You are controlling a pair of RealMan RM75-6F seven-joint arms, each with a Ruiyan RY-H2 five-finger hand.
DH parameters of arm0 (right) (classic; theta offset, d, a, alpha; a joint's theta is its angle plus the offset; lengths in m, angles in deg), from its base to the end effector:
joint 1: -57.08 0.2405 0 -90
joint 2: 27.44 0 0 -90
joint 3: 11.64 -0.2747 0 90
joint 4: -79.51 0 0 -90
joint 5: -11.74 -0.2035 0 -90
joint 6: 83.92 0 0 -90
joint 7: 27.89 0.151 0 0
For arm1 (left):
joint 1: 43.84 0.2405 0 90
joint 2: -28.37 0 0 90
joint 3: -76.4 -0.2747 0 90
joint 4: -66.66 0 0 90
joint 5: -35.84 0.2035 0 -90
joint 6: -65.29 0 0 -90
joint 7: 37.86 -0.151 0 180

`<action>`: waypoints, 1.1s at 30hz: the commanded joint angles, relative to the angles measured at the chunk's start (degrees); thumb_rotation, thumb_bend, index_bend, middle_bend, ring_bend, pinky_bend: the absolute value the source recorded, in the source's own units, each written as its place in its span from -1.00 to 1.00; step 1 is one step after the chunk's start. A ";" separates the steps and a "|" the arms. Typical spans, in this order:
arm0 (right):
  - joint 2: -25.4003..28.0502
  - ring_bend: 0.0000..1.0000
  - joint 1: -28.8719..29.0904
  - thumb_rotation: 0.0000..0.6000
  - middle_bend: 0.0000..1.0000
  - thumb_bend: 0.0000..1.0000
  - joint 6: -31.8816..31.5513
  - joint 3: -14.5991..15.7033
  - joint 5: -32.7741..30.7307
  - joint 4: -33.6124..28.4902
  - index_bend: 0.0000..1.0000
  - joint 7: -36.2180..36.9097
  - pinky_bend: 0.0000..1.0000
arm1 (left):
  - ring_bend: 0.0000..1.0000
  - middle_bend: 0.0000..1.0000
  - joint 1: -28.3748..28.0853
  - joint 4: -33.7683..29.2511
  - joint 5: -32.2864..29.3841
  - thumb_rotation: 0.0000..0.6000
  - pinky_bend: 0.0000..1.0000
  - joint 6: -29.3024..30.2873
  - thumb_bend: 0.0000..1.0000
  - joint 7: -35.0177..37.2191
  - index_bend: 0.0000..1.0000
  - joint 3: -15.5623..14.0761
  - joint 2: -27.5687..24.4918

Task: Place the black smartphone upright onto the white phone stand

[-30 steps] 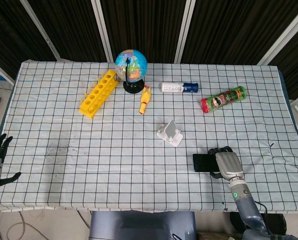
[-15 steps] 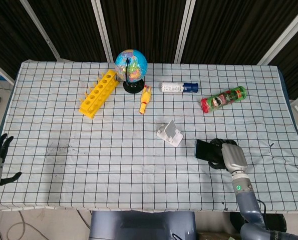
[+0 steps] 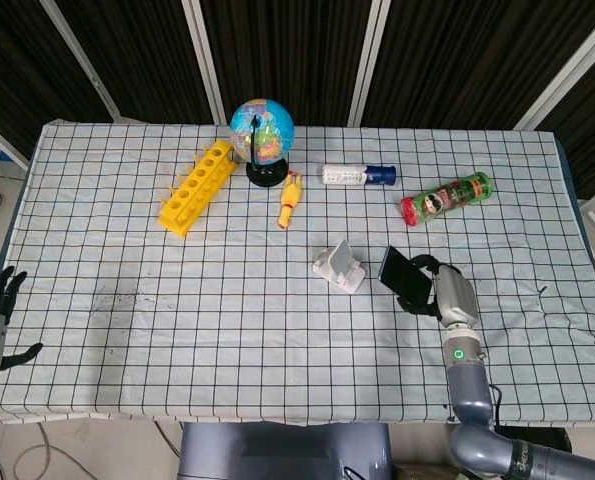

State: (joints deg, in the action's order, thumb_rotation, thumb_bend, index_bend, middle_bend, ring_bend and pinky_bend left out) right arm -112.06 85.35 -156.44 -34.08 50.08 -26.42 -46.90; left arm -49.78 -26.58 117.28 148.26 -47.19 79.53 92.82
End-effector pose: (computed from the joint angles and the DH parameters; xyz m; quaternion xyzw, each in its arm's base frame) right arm -0.2061 -0.3217 0.0553 0.4479 -0.6201 0.4201 0.4883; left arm -0.3307 0.1954 0.1697 -0.6077 -0.3675 -0.3295 0.6222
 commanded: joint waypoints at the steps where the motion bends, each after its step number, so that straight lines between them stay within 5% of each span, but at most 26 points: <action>1: -2.64 -0.47 2.27 1.00 0.37 -0.10 -2.32 -2.59 -1.57 0.27 0.50 -0.52 -0.64 | -1.00 -1.00 0.02 0.14 0.23 1.00 -1.00 0.20 -0.97 -0.16 -1.00 -0.03 0.04; 18: -16.45 -0.47 8.53 1.00 0.37 -0.10 -10.35 -12.05 -8.93 5.05 0.50 3.91 -0.64 | -1.00 -1.00 -0.20 0.56 0.58 1.00 -1.00 -0.19 -0.97 0.43 -1.00 -0.20 -0.19; 33: -22.24 -0.47 8.70 1.00 0.36 -0.10 -10.90 -13.36 -5.64 10.46 0.50 10.65 -0.64 | -1.00 -1.00 -0.32 0.44 0.39 1.00 -1.00 -0.67 -0.97 1.34 -1.00 -0.22 -0.58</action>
State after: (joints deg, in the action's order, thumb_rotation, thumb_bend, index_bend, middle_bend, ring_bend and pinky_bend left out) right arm -133.96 94.07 -167.37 -47.32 44.12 -16.25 -36.64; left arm -50.11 -26.14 117.67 147.59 -45.86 79.31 92.24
